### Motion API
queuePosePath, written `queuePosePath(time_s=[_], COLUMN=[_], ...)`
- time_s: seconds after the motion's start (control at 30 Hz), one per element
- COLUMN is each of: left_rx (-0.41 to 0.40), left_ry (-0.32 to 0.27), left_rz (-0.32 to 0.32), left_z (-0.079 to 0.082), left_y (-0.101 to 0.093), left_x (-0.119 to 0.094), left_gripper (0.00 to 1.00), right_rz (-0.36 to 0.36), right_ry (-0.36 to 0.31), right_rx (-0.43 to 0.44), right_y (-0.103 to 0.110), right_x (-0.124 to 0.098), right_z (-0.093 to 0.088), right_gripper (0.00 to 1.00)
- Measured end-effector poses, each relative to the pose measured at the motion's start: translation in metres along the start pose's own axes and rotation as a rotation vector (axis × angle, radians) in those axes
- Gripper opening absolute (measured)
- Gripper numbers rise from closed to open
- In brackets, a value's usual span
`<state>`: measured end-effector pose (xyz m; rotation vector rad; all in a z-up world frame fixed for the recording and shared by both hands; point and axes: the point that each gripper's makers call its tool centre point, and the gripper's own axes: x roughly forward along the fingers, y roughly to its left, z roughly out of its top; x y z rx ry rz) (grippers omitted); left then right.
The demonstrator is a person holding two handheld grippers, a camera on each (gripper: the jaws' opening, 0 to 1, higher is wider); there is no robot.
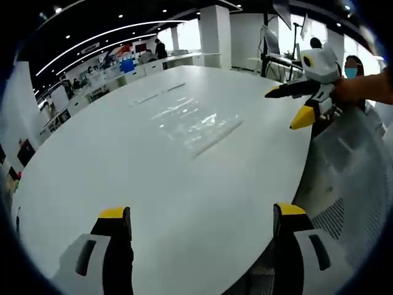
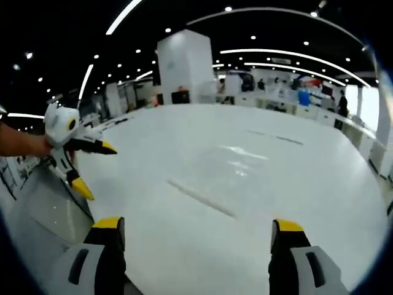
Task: Open the resealable bag by pulling the two sides of the seal apart until the entire bag opening is separated and visibly accessible.
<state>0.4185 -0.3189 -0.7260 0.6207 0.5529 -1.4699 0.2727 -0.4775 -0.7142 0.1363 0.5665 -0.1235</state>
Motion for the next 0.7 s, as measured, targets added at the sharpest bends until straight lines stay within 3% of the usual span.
queuePosePath(time_s=[0.7], left_rx=[-0.009], left_ry=[0.023], left_rz=[-0.008], left_z=[-0.008], left_y=[-0.003], left_x=[0.000], left_gripper=[0.92], right_rz=[0.009], right_ry=[0.023], right_rx=[0.007], right_y=[0.000], right_x=[-0.007], right_z=[-0.016], right_gripper=[0.98])
